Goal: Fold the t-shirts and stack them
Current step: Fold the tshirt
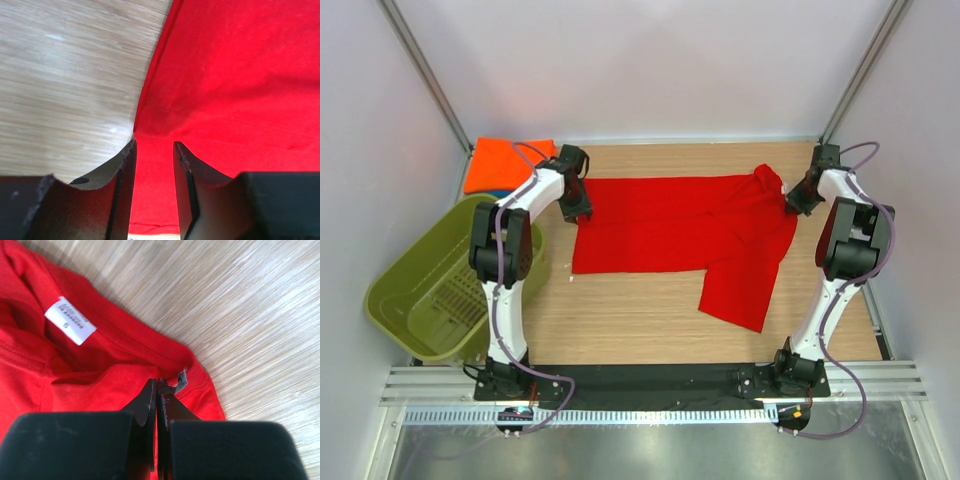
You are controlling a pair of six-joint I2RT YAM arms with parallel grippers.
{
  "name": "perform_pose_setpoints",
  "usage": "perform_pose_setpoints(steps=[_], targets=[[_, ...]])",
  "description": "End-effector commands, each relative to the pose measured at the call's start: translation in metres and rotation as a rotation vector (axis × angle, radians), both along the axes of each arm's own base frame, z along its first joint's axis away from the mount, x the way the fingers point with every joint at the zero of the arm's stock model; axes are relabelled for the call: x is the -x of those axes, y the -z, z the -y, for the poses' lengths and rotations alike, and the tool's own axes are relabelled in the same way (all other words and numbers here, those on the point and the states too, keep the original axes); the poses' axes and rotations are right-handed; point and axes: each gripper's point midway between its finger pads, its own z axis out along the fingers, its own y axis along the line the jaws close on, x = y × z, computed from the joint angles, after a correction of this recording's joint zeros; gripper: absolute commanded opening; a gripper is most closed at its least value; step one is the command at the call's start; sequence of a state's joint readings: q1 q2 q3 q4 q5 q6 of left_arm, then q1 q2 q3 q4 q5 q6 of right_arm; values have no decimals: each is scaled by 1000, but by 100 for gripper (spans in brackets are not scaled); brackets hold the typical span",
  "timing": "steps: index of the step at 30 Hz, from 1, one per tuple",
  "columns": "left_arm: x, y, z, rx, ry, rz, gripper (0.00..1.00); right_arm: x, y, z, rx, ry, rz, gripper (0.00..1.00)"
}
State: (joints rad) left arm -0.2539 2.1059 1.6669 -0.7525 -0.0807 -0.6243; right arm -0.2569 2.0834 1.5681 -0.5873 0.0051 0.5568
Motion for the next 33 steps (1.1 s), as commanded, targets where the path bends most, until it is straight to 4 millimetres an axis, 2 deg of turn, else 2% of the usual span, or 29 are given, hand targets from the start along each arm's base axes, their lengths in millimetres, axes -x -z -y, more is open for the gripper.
perform_pose_setpoints(steps=[1, 11, 14, 16, 17, 20, 22, 25, 26, 29, 33], targets=[[-13, 2, 1, 1, 10, 19, 36, -19, -56, 0, 9, -7, 146, 1], [-14, 18, -5, -4, 34, -1, 36, -19, -59, 2, 20, -15, 150, 1], [-14, 17, -5, -6, 38, -1, 29, -19, -57, 3, 20, -14, 147, 1], [-15, 15, -6, -10, 36, 4, 21, -19, -57, 3, 20, -14, 147, 1], [-16, 13, -6, -9, 34, 9, 14, -21, -57, 3, 21, -14, 150, 1], [-19, 7, -6, -13, 37, 17, 4, -20, -55, 3, 18, -15, 144, 1], [-23, 3, -5, -10, 37, 23, 1, -20, -55, 3, 18, -18, 141, 1], [-23, 0, -6, -19, 33, 14, 5, -21, -55, 2, 18, -18, 144, 1], [-23, -3, -6, -20, 30, 11, 18, -22, -56, 3, 20, -20, 147, 1], [-26, -6, -8, -31, 21, 17, 29, -22, -57, 2, 16, -20, 146, 1], [-25, -2, -8, -34, 22, 3, 28, -21, -56, 2, 15, -22, 144, 1]])
